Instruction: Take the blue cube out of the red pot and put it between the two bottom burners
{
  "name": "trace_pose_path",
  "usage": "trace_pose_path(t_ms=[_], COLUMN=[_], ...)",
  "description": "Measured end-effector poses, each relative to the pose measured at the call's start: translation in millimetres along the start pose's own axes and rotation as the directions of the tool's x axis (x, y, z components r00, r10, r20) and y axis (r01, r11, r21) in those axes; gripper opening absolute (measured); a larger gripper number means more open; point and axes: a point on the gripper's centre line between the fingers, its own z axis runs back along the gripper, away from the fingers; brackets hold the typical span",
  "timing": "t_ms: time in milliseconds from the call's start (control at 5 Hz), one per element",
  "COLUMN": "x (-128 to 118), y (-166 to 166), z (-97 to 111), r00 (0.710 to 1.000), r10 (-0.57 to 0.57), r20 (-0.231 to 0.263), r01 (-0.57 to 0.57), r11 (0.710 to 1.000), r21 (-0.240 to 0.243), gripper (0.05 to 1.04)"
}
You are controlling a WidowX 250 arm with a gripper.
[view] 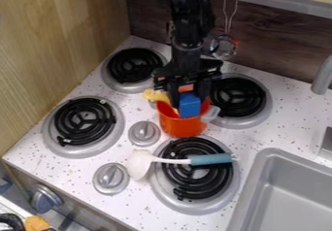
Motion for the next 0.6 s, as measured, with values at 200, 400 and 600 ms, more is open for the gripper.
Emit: trace_pose_path(t_ms=[200, 400, 600], x=[4.4, 2.2, 0.2], y=[6.5, 21.9, 46.4], z=[21.2, 29.1, 29.8], r00=[0.996, 0.989, 0.984], r10=[0.0, -0.019, 0.017], r20=[0.089, 0.143, 0.176], r01=[-0.001, 0.018, -0.021], r11=[1.0, 1.0, 0.999], r21=[0.005, 0.003, 0.024], gripper=[0.595, 0.595, 0.595])
